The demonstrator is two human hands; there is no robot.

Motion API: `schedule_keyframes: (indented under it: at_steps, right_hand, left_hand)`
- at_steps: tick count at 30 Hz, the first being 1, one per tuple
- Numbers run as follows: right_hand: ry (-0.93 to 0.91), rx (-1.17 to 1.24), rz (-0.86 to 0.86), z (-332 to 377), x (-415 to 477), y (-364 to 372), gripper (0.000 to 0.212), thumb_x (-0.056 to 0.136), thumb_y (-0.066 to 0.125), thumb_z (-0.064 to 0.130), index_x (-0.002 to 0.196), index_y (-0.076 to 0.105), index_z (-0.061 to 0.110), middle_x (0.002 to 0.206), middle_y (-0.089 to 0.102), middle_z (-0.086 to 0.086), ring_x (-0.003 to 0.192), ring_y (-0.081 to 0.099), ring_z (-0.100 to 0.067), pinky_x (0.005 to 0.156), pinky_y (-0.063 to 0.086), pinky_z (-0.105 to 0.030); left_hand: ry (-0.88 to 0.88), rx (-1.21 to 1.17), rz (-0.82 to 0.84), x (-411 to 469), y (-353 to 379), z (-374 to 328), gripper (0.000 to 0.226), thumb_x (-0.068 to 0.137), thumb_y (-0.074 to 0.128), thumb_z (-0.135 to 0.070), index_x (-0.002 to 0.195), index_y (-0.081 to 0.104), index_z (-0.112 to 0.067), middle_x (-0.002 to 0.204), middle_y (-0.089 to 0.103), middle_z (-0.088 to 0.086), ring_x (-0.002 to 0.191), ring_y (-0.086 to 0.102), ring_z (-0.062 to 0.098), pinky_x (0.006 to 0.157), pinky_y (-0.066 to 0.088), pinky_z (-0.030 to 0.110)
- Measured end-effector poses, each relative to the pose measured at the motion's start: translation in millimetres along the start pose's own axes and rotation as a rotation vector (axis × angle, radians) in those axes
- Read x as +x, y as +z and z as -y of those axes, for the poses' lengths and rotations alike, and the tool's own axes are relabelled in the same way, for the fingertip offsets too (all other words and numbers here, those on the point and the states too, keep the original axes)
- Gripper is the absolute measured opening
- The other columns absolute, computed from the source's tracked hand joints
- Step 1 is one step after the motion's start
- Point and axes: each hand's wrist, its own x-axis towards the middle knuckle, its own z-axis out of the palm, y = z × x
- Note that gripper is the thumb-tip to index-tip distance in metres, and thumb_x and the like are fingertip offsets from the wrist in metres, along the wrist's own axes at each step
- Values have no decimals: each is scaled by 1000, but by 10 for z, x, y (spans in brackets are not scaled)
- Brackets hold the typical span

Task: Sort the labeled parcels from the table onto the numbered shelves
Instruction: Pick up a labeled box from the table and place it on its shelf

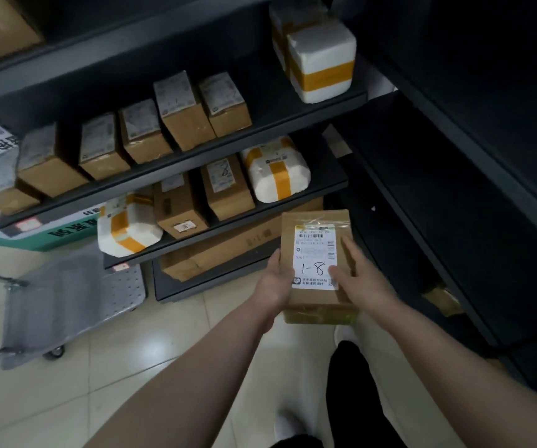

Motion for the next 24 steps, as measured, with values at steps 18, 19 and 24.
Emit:
schedule_keyframes:
  at_steps: [18, 19, 24]
  right_hand:
    - [-140, 33, -94, -208, 3044, -824, 60, 90, 61, 34, 140, 35, 52, 147, 41, 4, 123, 50, -21, 95, 50, -44]
    - [-180, 19, -91, -179, 3164, -837, 63, 86, 67, 35, 140, 39, 48, 150, 35, 4, 129, 44, -21, 101, 46, -44]
    - [-198, -178, 101, -179, 3542, -873, 82, 69, 86, 21, 140, 46, 33, 159, 7, 6, 145, 15, -20, 116, 23, -38]
  left_hand:
    - [188, 68, -102, 2860, 1043, -920, 56, 97, 40, -43, 150, 22, -42, 135, 57, -4, 121, 56, 22, 104, 45, 47]
    - [215, 67, -115, 2974, 1046, -967, 60, 95, 42, -41, 151, 20, -38, 137, 56, -3, 122, 55, 22, 105, 44, 47]
    - [296, 132, -61, 3298, 1048, -1019, 50, 96, 47, -21, 143, 32, -30, 134, 56, -3, 124, 53, 17, 106, 44, 38]
